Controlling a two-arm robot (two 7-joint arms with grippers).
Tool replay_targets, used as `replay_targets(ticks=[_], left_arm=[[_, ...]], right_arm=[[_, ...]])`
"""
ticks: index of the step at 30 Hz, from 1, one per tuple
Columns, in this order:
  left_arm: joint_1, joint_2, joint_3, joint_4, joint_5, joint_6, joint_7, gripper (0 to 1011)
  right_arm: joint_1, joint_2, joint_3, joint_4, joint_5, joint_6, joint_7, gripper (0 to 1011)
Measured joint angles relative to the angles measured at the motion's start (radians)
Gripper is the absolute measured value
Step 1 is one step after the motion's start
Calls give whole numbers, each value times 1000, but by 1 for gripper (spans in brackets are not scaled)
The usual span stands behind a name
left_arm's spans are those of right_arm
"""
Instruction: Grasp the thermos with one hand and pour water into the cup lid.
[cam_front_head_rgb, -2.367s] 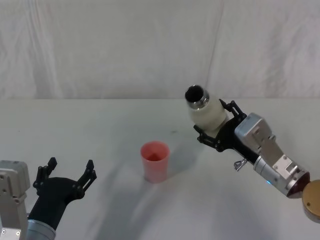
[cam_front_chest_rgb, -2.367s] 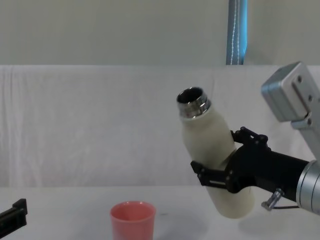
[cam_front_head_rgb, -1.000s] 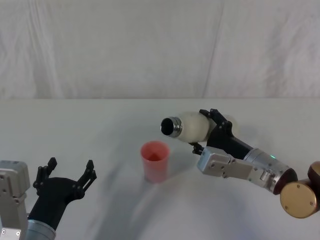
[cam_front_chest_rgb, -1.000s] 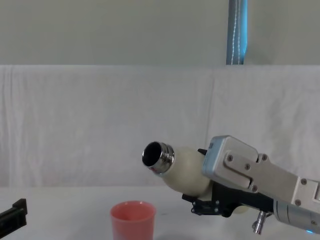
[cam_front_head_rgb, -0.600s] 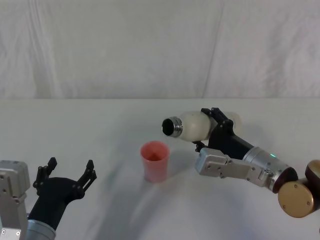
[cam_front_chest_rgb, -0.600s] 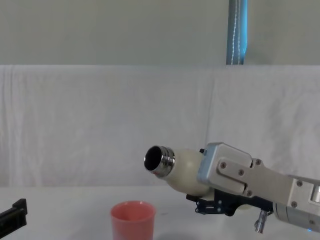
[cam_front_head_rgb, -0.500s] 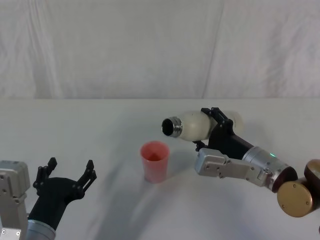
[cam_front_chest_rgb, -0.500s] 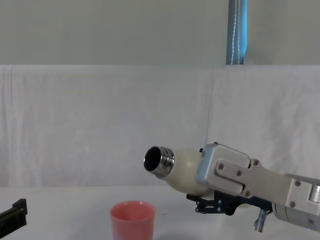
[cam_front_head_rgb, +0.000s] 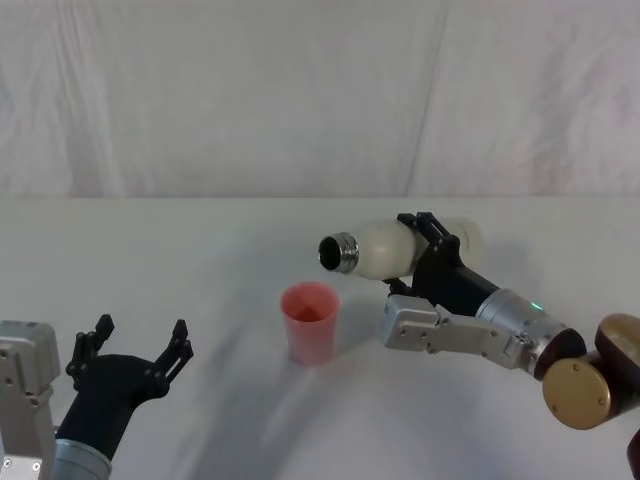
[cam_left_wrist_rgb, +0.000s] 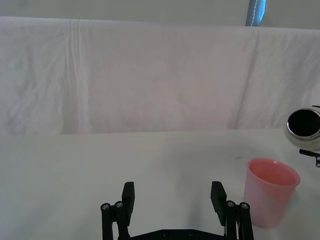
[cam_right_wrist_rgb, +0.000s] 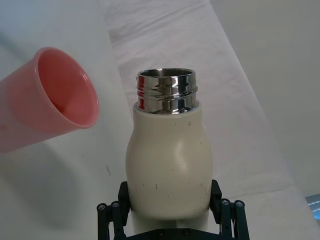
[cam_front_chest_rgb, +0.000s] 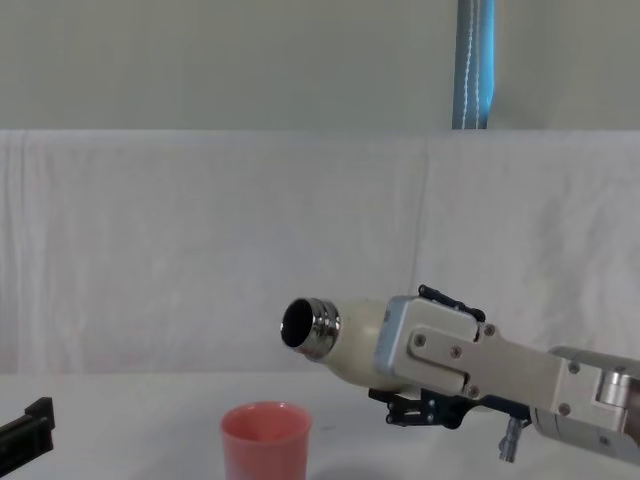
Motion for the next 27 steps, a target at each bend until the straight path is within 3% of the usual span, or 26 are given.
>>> replay_targets(ticks=[27], left_arm=[[0, 0, 0, 0, 0, 0, 0, 1001]], right_arm=[[49, 5, -49, 43, -91, 0, -56, 957]])
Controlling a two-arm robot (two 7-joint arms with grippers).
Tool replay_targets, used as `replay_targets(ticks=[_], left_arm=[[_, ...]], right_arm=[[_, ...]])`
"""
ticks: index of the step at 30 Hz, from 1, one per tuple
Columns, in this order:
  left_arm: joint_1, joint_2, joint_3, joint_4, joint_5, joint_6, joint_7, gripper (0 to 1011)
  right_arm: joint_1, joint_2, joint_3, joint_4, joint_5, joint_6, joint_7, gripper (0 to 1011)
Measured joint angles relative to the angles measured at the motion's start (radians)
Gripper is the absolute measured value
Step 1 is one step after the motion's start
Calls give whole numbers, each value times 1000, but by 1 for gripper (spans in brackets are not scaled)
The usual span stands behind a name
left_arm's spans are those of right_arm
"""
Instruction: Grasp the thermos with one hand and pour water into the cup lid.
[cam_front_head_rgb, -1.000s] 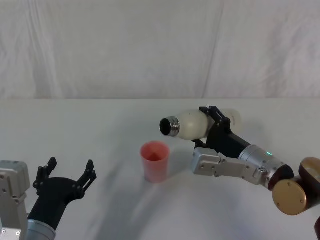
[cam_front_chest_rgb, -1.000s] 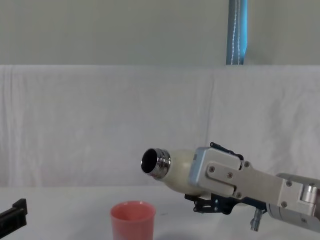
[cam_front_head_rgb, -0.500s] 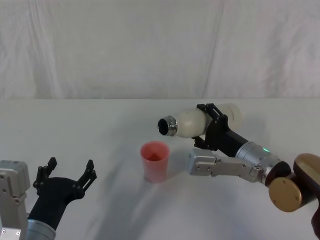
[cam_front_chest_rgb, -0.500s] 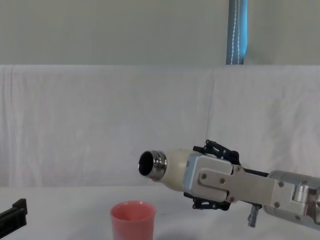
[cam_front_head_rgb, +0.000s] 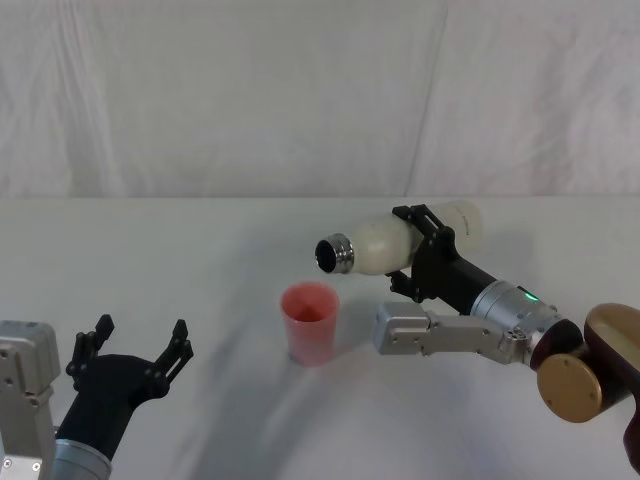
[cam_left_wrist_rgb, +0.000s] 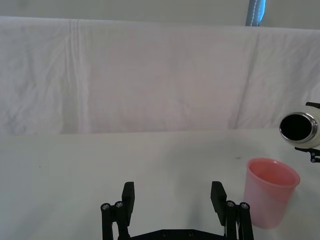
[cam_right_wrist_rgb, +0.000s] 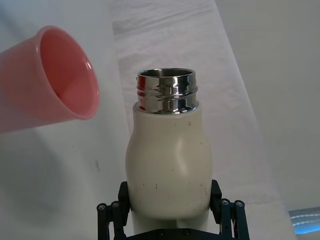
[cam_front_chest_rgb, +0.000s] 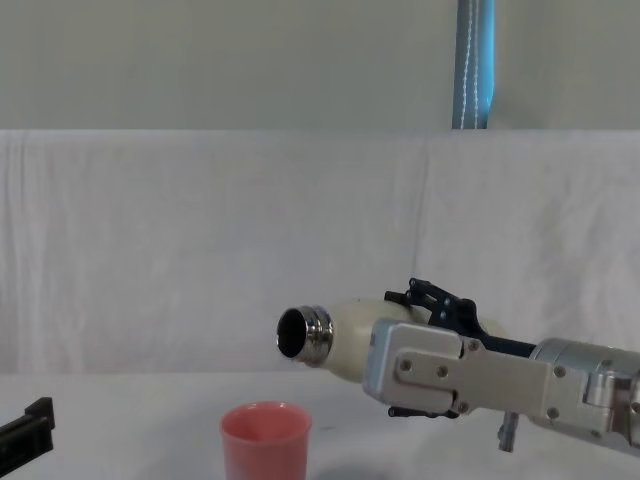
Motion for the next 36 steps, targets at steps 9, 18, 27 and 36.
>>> replay_targets(ticks=[9, 18, 27, 36], left_arm=[[0, 0, 0, 0, 0, 0, 0, 1001], [0, 0, 0, 0, 0, 0, 0, 1001], [0, 0, 0, 0, 0, 0, 0, 1001], [0, 0, 0, 0, 0, 0, 0, 1001]], right_arm=[[9, 6, -11, 4, -23, 5, -12, 957], [19, 11, -23, 7, -44, 9, -22, 957], [28, 15, -35, 9, -67, 14, -34, 957], [34, 18, -42, 10, -80, 19, -44, 957]])
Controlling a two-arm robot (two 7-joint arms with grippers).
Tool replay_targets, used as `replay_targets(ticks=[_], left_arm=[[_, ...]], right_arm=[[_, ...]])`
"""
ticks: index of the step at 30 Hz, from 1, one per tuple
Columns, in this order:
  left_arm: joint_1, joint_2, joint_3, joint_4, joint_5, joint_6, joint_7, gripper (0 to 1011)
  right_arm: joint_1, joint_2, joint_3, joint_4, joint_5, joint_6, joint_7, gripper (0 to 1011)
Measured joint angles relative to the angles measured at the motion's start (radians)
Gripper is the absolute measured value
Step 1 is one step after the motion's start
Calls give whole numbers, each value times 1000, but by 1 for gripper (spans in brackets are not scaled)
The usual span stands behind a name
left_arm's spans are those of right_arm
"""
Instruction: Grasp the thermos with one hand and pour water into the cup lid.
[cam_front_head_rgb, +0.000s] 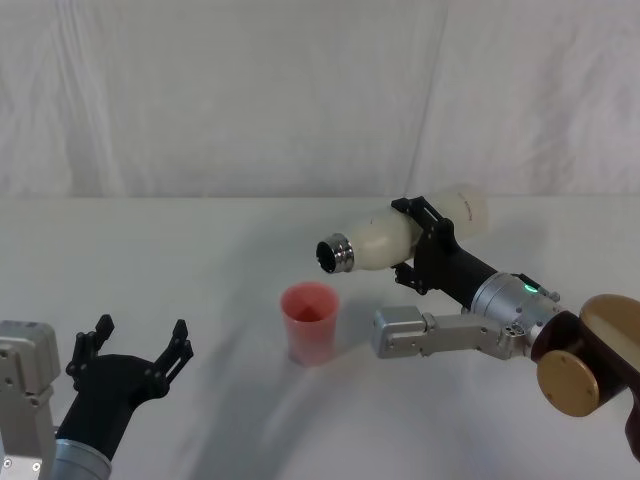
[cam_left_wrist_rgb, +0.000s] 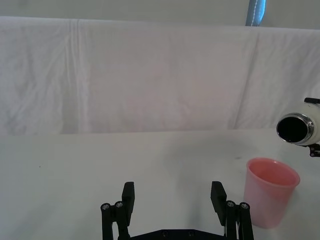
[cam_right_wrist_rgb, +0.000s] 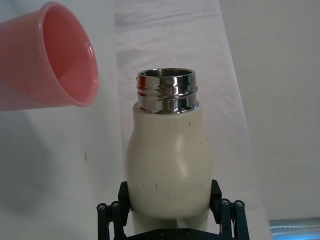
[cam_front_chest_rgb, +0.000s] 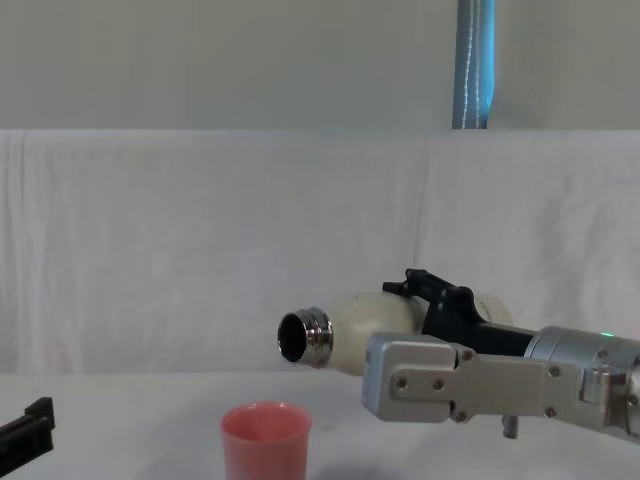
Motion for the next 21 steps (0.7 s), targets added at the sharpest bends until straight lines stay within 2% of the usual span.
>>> replay_targets(ticks=[21], left_arm=[[0, 0, 0, 0, 0, 0, 0, 1001]], right_arm=[[9, 7, -18, -1, -30, 6, -15, 957]])
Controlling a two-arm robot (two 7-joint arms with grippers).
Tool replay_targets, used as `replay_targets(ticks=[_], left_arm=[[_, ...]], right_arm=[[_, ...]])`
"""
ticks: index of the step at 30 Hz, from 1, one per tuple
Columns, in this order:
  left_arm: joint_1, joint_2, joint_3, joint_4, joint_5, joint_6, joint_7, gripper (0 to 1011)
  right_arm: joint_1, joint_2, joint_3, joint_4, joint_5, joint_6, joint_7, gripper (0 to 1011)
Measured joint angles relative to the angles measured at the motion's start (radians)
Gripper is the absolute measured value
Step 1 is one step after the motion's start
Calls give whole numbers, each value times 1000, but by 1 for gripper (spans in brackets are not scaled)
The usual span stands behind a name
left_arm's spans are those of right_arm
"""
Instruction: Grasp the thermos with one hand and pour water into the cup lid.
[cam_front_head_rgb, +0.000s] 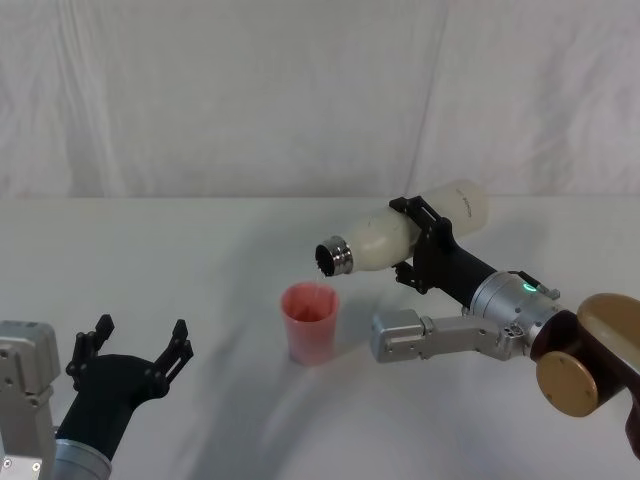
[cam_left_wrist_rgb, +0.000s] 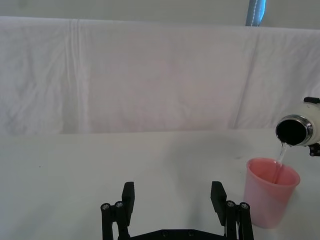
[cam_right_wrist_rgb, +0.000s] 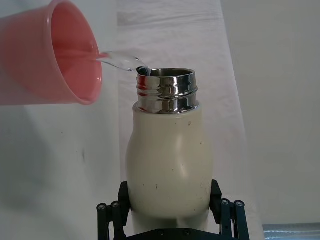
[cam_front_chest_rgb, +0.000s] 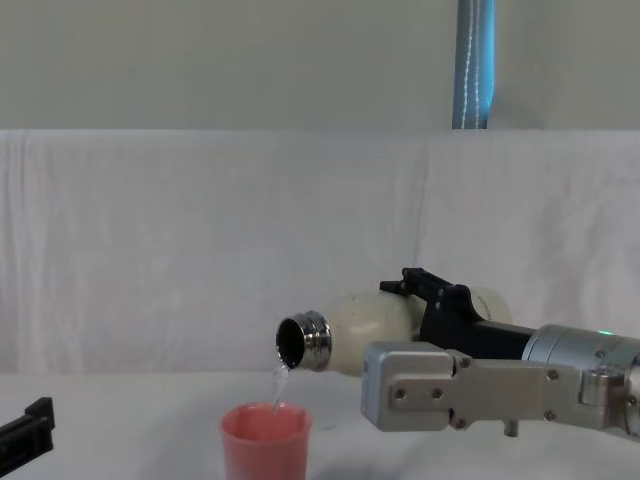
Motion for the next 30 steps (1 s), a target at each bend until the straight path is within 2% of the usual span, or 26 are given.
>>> replay_targets(ticks=[30], left_arm=[[0, 0, 0, 0, 0, 0, 0, 1001]], right_arm=[[5, 2, -5, 2, -4, 10, 7, 957]])
